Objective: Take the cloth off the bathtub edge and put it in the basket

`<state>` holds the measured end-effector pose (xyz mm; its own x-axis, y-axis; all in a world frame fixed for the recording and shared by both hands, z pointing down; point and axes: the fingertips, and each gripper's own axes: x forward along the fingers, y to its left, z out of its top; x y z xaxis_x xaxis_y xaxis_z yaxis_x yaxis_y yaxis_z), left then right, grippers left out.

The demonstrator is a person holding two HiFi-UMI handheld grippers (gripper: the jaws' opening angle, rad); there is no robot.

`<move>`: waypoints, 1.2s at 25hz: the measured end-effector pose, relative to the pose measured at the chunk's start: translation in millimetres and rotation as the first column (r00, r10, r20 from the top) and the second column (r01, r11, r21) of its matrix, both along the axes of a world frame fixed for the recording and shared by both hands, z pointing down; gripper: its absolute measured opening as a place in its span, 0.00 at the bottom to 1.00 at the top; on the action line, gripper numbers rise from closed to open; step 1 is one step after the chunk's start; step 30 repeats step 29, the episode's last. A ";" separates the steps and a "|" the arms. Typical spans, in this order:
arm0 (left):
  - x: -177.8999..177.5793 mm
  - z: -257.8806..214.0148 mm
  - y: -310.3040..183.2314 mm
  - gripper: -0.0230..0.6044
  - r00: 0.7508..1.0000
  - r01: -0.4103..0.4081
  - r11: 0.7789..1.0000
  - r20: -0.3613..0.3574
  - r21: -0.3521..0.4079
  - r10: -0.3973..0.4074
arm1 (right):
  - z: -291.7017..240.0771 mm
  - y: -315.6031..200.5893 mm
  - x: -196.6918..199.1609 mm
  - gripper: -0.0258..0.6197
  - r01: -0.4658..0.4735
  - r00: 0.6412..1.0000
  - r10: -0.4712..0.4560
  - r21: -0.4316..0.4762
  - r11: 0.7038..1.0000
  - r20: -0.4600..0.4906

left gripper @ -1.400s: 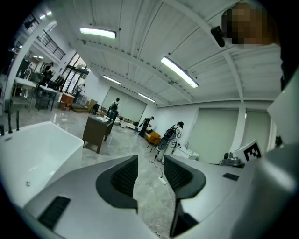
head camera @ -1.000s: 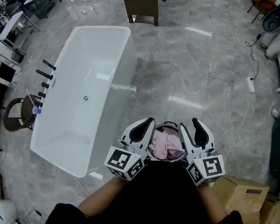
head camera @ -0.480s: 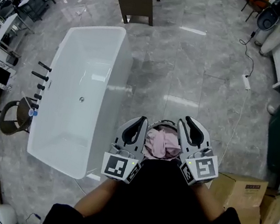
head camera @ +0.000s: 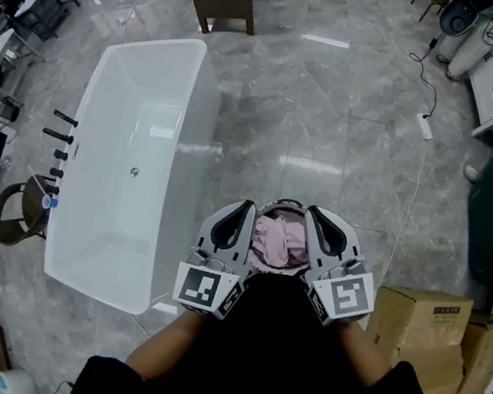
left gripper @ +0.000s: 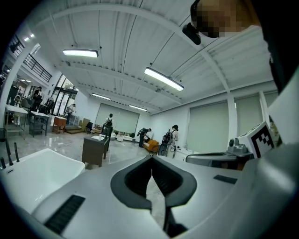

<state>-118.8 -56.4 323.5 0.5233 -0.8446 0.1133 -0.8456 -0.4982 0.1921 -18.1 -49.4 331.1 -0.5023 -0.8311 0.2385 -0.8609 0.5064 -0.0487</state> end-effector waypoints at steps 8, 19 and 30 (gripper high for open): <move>16.1 3.3 8.9 0.06 0.998 -0.064 0.998 0.011 -0.017 0.065 | 0.7 12.2 8.9 0.09 -0.028 1.000 0.028 0.007 1.000 -0.012; 26.0 5.1 16.8 0.06 0.998 -0.063 0.998 0.026 -0.028 0.063 | -0.6 19.1 20.1 0.09 -0.036 0.999 0.037 0.025 0.999 -0.016; 19.9 12.1 16.8 0.06 0.999 -0.051 0.998 0.009 -0.025 0.052 | 2.4 21.4 21.5 0.09 -0.029 0.999 0.030 0.019 0.999 -0.031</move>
